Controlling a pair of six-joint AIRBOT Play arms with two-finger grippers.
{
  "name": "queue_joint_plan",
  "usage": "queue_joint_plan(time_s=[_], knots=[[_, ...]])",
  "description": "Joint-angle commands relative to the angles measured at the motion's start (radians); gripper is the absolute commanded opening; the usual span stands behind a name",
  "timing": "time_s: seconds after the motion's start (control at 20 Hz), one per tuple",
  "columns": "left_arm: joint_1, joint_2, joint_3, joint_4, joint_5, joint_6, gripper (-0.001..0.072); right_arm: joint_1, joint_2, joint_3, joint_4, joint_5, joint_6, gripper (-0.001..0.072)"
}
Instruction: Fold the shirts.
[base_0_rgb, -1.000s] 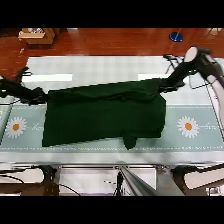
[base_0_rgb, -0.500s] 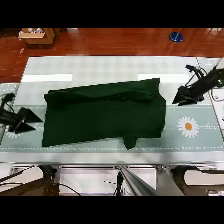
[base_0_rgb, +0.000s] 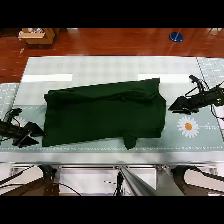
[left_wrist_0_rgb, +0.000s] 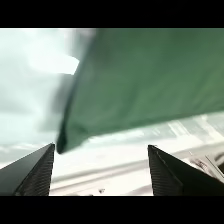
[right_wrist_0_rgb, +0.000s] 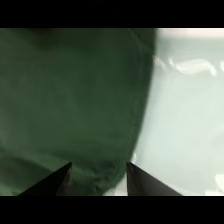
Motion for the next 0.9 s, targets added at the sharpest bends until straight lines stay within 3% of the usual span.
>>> queue_joint_plan(time_s=[0.0,0.4,0.75,0.8,0.85], knots=[[0.0,-0.007,-0.017,0.004,0.071,-0.001,0.0692,-0.005,0.008,-0.023,0.089,-0.077,-0.062,0.0429],[-0.008,-0.023,-0.07,0.004,0.127,-0.04,0.0692,-0.005,0.008,-0.023,0.107,-0.1,-0.113,0.0428],[-0.19,-0.1,-0.07,0.003,0.191,-0.101,0.069,-0.005,0.008,-0.023,0.11,-0.09,-0.122,0.0428],[-0.214,-0.123,-0.07,0.004,0.191,-0.114,0.0684,-0.005,0.008,-0.023,0.11,-0.082,-0.122,0.0428],[-0.237,-0.144,-0.069,0.002,0.19,-0.116,0.0627,-0.005,0.008,-0.023,0.109,-0.074,-0.122,0.0428]])
